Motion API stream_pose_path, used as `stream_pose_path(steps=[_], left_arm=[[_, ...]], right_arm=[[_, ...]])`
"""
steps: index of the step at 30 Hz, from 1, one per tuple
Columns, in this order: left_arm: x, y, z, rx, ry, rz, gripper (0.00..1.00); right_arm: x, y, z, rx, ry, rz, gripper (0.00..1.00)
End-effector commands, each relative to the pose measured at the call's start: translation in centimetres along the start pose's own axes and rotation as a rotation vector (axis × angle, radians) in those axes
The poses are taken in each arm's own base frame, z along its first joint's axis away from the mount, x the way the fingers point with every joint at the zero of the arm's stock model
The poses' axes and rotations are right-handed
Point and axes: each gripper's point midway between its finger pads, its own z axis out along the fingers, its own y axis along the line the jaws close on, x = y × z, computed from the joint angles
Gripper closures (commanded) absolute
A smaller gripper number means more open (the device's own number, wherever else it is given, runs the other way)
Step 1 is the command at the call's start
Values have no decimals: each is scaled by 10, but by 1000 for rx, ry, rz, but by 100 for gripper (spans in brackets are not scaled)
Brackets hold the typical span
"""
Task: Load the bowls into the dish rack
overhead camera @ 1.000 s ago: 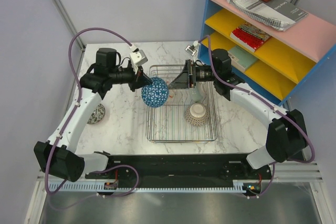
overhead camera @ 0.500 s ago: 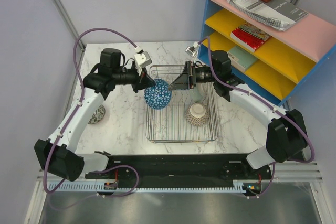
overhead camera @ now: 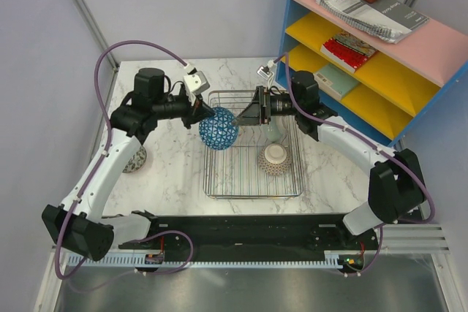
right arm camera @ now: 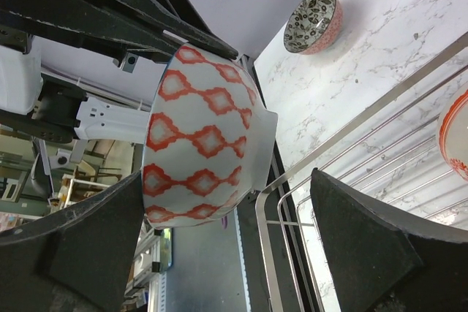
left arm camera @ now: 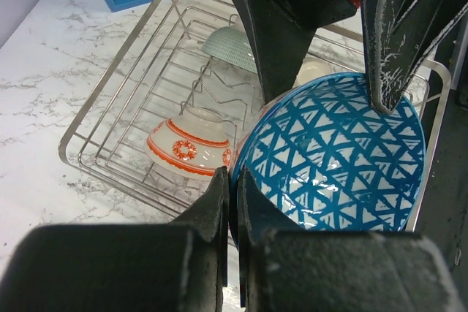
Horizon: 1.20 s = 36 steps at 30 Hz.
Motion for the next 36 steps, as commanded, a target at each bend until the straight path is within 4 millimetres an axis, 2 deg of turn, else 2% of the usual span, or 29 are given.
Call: stream_pose_path(steps=[1, 14, 22, 25, 36], left_arm=[[-35, -2, -5, -8, -102, 48, 98], [-30, -5, 5, 12, -88, 40, 98], [-27, -6, 7, 13, -84, 37, 98], [-27, -5, 8, 13, -83, 38, 98], [-27, -5, 10, 11, -84, 41, 98]], right_arm=[[2, -1, 7, -18, 11, -28, 2], [7, 11, 16, -79, 39, -9, 2], [5, 21, 14, -102, 30, -5, 4], [5, 24, 13, -109, 24, 3, 8], [10, 25, 9, -121, 5, 23, 33]])
